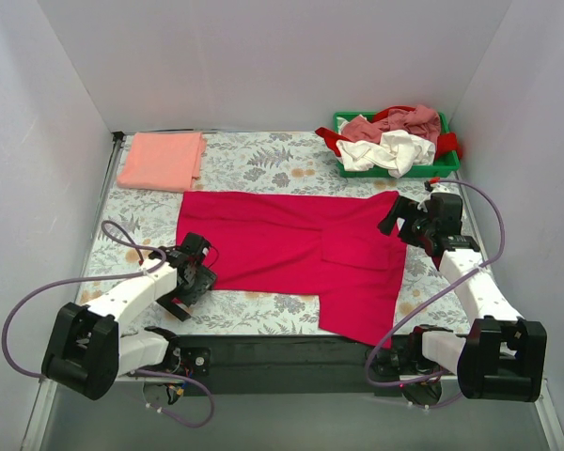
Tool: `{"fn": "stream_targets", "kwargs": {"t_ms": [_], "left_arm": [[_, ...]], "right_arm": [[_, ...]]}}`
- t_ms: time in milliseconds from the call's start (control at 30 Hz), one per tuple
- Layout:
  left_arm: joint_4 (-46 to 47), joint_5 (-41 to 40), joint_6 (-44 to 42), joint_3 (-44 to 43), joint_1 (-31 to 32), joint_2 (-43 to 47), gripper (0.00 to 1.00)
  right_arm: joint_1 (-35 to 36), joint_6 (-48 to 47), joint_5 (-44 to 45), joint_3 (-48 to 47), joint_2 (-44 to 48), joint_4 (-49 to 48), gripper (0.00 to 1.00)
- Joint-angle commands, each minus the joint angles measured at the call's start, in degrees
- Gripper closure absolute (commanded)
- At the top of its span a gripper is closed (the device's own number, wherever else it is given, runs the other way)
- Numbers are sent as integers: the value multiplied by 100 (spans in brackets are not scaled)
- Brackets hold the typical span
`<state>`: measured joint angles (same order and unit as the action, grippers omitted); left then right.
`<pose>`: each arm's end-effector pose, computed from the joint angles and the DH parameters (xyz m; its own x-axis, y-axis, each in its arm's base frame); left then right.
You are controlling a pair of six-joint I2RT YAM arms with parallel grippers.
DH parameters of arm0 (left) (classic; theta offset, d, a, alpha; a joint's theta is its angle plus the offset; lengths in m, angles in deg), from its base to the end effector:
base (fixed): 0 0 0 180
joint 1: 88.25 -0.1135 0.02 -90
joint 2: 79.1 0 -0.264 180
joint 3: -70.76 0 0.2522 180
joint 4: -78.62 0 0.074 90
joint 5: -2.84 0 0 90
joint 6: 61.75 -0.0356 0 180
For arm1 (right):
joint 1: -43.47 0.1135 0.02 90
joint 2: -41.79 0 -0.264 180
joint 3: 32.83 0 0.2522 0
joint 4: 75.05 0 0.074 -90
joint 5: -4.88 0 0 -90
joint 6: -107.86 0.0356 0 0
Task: Fold and stack the t-shirts
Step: Fold the tshirt
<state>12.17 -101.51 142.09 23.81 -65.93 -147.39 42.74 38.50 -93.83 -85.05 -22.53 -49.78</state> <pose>0.1527 -0.0531 0.1586 0.0452 -0.9765 -0.2109 -0.9907 -0.0166 -0.1354 0.2390 0.0023 0.2323 -0.6059 0.3562 -0.7113 0.1131 0.9237 0.3662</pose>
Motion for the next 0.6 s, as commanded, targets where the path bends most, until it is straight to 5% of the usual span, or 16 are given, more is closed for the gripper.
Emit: {"fn": "stream_targets", "kwargs": {"t_ms": [0,300,567], "left_arm": [[294,-683,587,463,-158,52,9],[-461,-701,735,76,-167,1089,12],[-603,-1202,1237,154,-474,580,12]], "right_arm": [[-23,-43,159,22,165,-131,2],[-23,-34,159,-22,-46,-140,2],[-24,-69,80,-74,-151,-140,2]]}}
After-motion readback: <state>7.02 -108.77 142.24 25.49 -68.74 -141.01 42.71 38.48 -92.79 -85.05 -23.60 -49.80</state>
